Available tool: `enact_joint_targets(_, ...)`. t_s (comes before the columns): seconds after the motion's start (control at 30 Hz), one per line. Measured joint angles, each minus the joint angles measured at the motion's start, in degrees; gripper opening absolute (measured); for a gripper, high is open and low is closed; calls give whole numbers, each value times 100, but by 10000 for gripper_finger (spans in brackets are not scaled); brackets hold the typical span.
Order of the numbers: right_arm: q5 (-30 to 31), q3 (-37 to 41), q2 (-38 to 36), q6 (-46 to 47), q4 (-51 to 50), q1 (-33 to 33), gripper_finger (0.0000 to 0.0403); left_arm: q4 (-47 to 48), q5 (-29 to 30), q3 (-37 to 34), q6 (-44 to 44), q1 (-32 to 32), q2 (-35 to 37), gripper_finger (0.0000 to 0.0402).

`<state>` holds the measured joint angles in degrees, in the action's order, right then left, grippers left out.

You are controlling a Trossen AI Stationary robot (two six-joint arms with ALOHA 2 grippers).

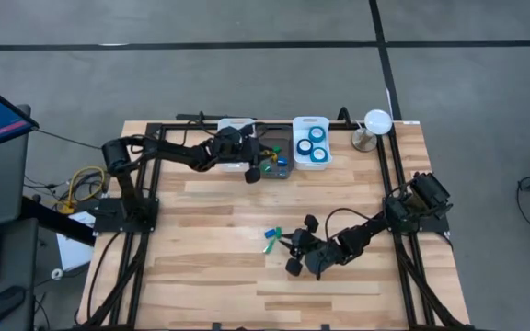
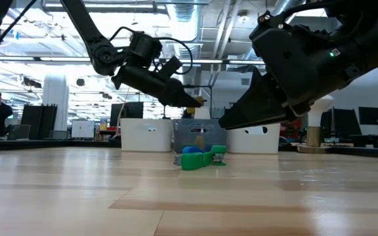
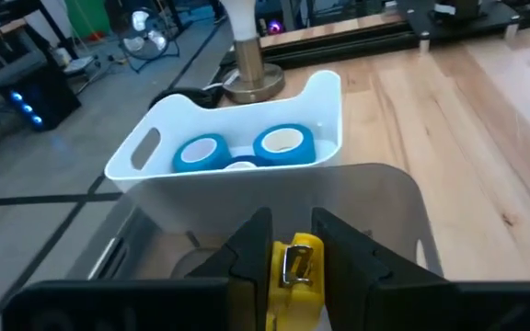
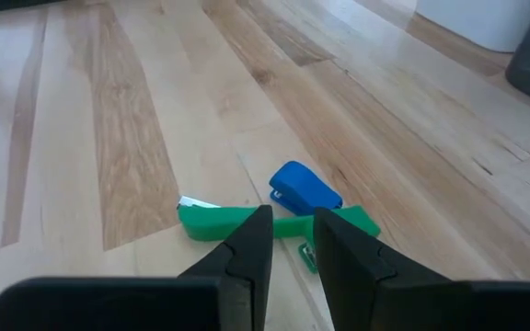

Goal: Pick and place Stapler, Stapler remover, tape
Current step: Put the yellow stapler into the black bin

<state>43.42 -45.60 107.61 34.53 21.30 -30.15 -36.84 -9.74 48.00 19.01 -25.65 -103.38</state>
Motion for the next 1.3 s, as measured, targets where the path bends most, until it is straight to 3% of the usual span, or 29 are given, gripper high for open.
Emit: enact_joint_targets(1.3,4,0,0,-1,20,20,76,-317,-4,-1,19,-15,11,63)
